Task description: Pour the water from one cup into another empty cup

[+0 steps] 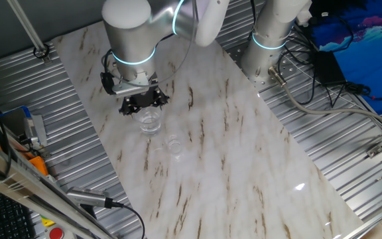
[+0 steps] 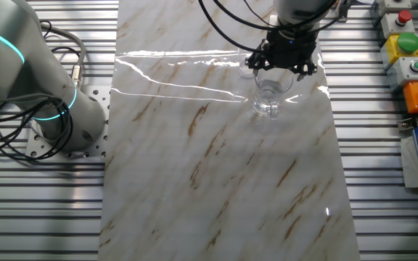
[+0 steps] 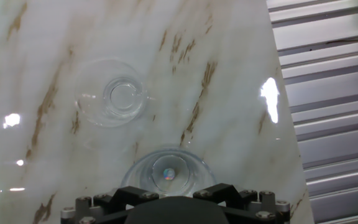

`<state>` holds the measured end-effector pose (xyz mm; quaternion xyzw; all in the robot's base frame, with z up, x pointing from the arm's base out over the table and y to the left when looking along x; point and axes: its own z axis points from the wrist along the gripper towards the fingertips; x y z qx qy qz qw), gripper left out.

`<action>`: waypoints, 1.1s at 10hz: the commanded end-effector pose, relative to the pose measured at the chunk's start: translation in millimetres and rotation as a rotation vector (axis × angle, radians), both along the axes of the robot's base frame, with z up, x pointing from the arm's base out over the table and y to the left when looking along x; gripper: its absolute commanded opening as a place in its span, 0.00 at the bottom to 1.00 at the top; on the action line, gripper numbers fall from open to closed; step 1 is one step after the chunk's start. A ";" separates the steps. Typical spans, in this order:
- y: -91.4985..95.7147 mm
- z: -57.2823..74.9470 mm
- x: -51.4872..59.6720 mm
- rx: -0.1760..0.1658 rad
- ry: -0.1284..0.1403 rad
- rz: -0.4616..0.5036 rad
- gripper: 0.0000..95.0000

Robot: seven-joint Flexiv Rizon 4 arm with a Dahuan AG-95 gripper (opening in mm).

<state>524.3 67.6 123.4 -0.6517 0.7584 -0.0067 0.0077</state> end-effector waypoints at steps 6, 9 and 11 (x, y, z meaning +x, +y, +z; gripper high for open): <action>0.1 0.5 -0.3 0.013 -0.009 -0.001 1.00; 0.1 0.5 -0.3 0.056 0.009 -0.004 1.00; 0.1 0.5 -0.3 0.040 0.040 0.039 1.00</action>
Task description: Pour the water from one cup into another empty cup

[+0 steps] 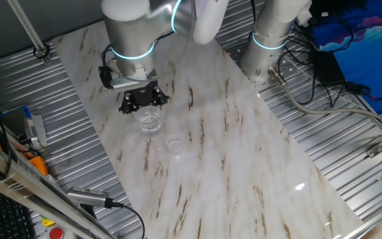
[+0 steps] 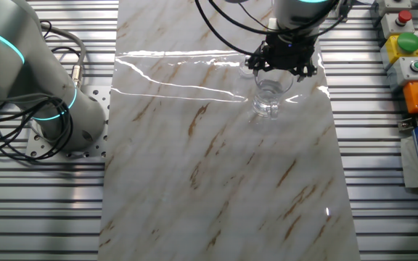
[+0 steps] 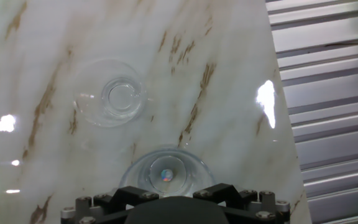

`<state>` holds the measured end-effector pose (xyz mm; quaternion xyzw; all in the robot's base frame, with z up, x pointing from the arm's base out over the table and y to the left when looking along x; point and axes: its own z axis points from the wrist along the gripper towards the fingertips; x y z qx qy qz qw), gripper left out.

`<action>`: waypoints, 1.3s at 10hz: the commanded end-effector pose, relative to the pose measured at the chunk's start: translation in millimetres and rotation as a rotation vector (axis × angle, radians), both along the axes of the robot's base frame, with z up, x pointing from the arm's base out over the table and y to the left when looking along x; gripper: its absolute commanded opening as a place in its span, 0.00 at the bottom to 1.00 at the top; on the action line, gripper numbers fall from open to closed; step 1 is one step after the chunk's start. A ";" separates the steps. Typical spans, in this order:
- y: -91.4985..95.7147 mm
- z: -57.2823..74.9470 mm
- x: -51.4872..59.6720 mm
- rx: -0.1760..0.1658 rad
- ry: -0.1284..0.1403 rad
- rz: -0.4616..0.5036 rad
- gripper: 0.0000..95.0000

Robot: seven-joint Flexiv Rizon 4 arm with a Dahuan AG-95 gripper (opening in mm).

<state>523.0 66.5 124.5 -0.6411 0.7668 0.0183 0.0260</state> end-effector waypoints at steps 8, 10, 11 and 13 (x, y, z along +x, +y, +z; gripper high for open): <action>3.5 -4.4 -23.5 -0.019 -0.003 0.062 1.00; 3.8 -4.9 -23.3 -0.028 -0.008 0.071 1.00; 3.8 -4.9 -23.3 -0.029 -0.011 0.078 1.00; 3.6 -5.6 -23.2 -0.040 -0.023 0.094 1.00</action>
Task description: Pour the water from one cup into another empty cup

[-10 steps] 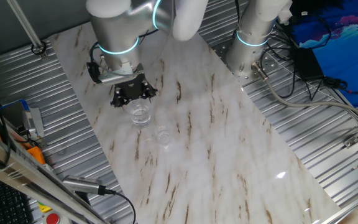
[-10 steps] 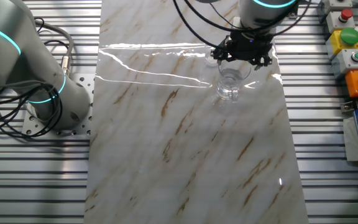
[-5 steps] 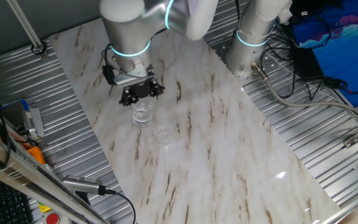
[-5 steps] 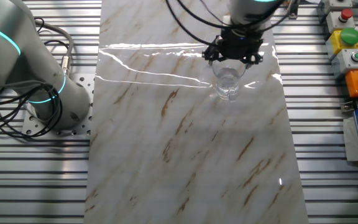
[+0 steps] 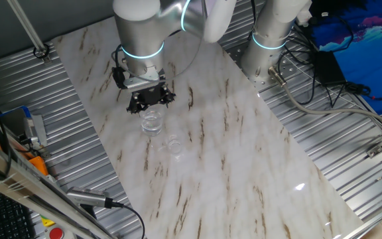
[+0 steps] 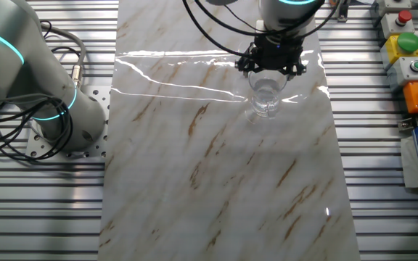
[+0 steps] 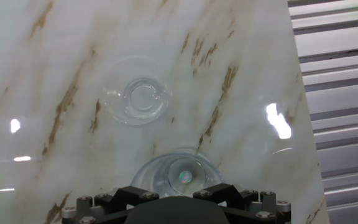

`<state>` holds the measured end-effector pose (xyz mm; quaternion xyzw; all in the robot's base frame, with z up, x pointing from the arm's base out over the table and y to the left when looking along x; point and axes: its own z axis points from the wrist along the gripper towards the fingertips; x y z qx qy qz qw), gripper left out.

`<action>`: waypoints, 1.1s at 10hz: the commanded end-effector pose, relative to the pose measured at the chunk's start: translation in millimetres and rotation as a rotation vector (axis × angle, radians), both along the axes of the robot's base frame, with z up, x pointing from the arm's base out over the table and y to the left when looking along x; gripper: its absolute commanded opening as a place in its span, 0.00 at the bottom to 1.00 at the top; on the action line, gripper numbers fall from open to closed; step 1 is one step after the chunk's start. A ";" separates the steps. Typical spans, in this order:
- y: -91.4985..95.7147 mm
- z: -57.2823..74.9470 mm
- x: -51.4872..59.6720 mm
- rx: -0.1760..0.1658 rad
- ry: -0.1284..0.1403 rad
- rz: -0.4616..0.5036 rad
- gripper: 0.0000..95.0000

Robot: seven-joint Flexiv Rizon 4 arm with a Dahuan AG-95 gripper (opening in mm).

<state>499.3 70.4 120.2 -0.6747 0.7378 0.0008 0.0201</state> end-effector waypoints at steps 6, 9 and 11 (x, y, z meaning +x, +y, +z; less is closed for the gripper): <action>-1.1 -6.1 1.9 -0.006 -0.020 0.028 1.00; -0.5 -7.8 3.5 -0.004 -0.024 0.032 1.00; -0.4 -6.9 6.3 -0.005 -0.024 0.042 1.00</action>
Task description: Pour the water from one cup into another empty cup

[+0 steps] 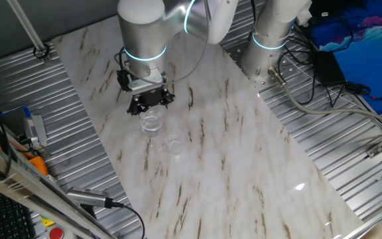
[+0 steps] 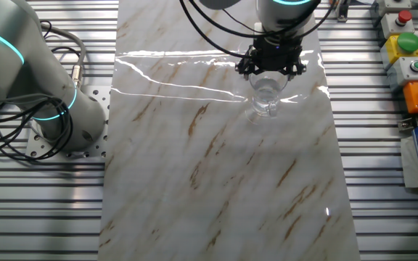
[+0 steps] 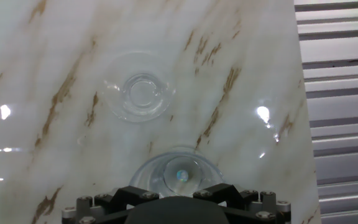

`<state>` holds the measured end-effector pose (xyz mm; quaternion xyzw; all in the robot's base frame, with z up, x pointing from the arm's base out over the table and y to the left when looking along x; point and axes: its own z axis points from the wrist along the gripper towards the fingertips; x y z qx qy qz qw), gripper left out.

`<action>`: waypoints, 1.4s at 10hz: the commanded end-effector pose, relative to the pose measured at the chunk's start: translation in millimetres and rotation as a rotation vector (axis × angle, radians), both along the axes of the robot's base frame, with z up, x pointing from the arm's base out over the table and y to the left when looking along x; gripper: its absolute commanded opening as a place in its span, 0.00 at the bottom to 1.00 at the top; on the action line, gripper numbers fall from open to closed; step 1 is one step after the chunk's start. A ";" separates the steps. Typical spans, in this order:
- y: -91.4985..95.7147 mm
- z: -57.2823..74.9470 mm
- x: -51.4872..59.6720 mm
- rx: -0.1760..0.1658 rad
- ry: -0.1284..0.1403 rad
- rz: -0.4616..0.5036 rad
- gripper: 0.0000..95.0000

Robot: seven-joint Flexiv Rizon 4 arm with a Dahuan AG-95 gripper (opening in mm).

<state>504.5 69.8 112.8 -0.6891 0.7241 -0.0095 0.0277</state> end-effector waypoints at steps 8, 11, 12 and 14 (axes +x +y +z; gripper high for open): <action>0.0 1.2 3.0 0.014 -0.019 0.077 1.00; -0.5 -1.1 3.6 0.015 -0.021 0.079 1.00; -0.7 -2.1 3.8 0.019 -0.021 0.078 1.00; -1.1 -4.1 4.5 0.018 -0.023 0.080 1.00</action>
